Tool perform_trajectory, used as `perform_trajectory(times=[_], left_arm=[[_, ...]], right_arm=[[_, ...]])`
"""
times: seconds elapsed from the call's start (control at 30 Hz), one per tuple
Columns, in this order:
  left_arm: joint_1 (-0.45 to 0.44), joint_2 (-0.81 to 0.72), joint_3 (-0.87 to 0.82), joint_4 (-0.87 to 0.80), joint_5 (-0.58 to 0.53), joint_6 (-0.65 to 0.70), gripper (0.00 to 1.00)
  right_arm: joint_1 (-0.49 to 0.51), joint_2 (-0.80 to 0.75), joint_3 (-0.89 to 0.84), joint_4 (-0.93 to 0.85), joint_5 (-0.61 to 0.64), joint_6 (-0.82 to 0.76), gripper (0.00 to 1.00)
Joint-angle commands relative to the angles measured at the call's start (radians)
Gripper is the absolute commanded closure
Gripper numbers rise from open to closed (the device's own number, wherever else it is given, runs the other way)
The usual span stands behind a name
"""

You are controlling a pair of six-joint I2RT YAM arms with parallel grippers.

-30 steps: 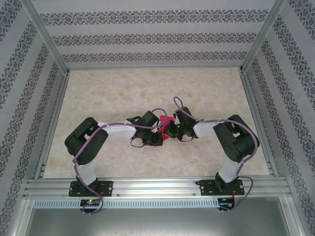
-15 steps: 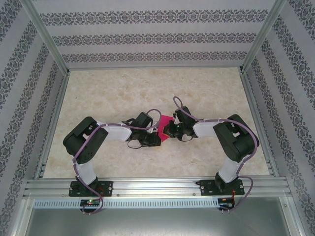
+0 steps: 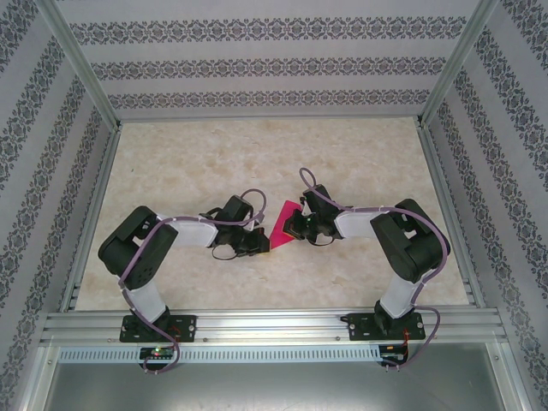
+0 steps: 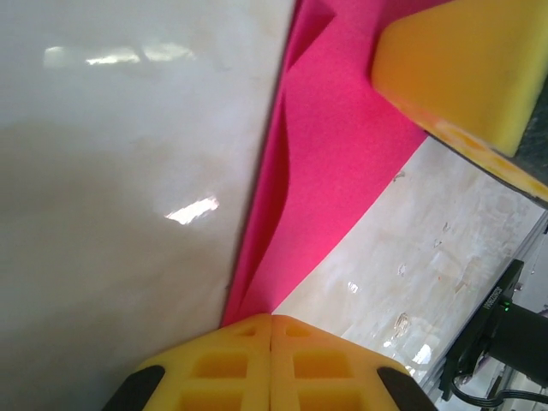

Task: Fold a paper plane with a square sheet of paper (pick it up from the middle)
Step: Third fold the triangle at the center of the table.

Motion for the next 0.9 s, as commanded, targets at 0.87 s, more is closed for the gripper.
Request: perform_trajectory(times=[0.87], left_arm=[[-0.003, 0.105, 0.053, 0.099, -0.048, -0.171, 0.86]], right_arm=[[0.005, 0.051, -0.035, -0.121, 0.118, -0.004, 0.94]])
